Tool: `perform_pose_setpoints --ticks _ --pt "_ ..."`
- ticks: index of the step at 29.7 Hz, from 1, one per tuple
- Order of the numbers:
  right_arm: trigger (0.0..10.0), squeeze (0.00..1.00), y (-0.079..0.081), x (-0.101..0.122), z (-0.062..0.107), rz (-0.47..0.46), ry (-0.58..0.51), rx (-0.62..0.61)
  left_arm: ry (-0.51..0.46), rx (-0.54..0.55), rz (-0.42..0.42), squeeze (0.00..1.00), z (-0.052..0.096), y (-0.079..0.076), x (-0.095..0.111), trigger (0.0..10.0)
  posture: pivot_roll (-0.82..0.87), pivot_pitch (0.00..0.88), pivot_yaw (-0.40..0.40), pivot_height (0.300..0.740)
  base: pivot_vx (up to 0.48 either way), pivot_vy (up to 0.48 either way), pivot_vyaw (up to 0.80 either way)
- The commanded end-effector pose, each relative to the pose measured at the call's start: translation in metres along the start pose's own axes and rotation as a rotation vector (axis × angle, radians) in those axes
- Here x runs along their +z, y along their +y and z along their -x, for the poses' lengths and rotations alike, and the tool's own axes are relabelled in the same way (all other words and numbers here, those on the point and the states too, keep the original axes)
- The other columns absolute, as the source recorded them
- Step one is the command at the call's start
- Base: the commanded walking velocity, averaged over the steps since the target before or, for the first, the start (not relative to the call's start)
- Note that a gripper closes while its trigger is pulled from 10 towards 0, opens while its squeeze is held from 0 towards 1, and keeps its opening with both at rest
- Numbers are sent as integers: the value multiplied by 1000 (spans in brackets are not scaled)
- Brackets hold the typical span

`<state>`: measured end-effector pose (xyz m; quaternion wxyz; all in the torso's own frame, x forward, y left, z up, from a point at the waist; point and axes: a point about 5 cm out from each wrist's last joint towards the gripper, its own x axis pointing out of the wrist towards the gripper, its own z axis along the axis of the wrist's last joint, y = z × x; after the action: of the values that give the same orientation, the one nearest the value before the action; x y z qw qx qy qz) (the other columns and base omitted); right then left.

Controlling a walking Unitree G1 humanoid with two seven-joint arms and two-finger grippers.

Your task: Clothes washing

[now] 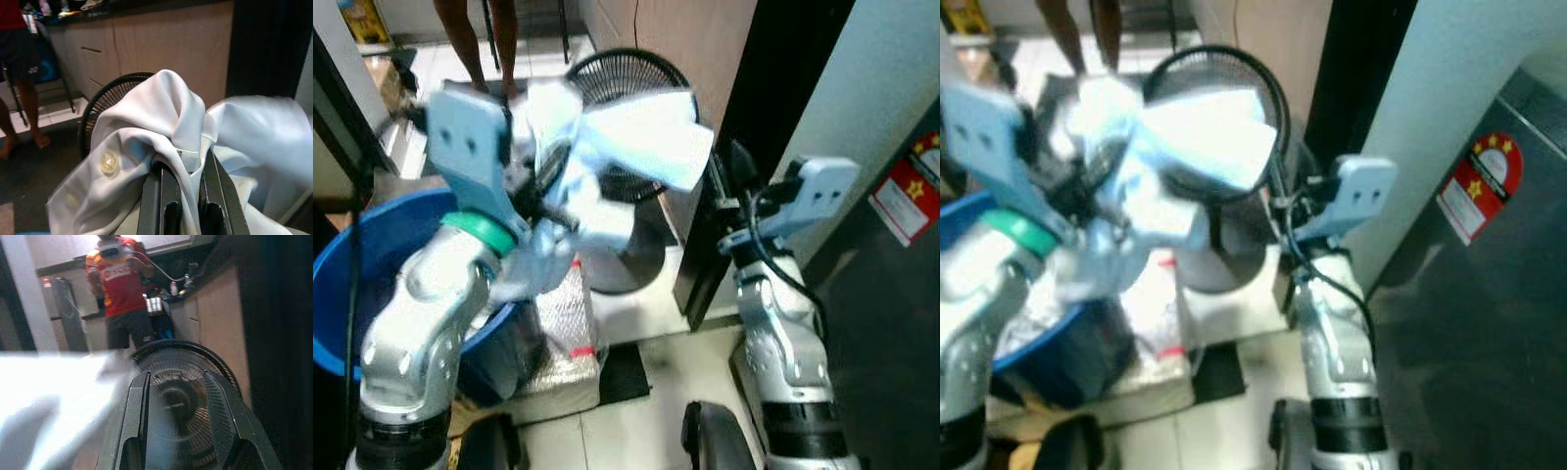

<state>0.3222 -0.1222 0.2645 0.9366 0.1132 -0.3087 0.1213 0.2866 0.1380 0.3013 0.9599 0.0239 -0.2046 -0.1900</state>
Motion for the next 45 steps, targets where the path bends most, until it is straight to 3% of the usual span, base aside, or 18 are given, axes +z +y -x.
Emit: perform_pose_setpoints --ticks 1,20,45 --pt "10000 0 -5 -3 2 -3 17 -35 -25 12 -10 0 0 0 1 10000 27 64 16 434 0 0 0" --pt "10000 0 -10 6 -4 16 3 -61 -32 37 -15 0 -10 0 -2 10000 10 57 27 504 0 0 0" --pt "10000 0 -10 5 -3 13 9 -64 -17 49 -21 0 -11 2 -7 10000 11 61 30 599 0 0 0"
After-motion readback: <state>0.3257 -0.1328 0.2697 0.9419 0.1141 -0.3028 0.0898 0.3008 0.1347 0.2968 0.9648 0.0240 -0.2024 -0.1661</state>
